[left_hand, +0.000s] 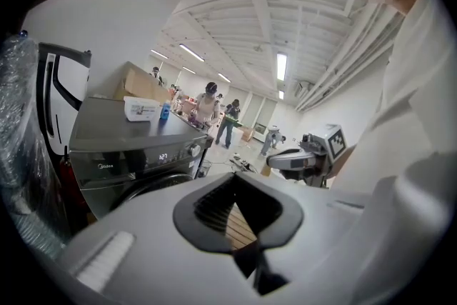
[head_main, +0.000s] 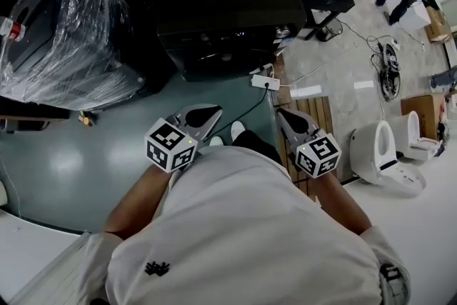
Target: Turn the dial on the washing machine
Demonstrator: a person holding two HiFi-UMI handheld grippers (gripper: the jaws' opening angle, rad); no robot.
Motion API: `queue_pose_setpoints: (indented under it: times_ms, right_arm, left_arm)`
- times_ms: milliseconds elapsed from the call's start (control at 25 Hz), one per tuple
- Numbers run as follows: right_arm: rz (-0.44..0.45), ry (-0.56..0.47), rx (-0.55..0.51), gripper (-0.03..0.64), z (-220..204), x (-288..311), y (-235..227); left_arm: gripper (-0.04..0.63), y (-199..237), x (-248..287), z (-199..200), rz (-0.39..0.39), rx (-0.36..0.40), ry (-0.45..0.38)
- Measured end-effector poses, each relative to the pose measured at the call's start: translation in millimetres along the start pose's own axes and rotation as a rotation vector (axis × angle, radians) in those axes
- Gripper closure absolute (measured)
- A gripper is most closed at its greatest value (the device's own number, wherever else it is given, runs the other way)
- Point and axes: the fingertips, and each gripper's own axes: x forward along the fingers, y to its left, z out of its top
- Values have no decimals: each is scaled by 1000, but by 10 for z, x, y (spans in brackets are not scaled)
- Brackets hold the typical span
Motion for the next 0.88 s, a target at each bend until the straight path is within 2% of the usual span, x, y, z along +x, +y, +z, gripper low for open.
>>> queue_pose_setpoints:
  times_ms: [560,880]
  right_arm:
    - [-21,-13,-10,615,-31,-196,109]
    - [-43,-21,-12,615,-41,-325,113]
  left_arm:
    - [540,-100,-77,-173,0,-16,0]
    - [540,-209,-10,-129,-26,9,-7]
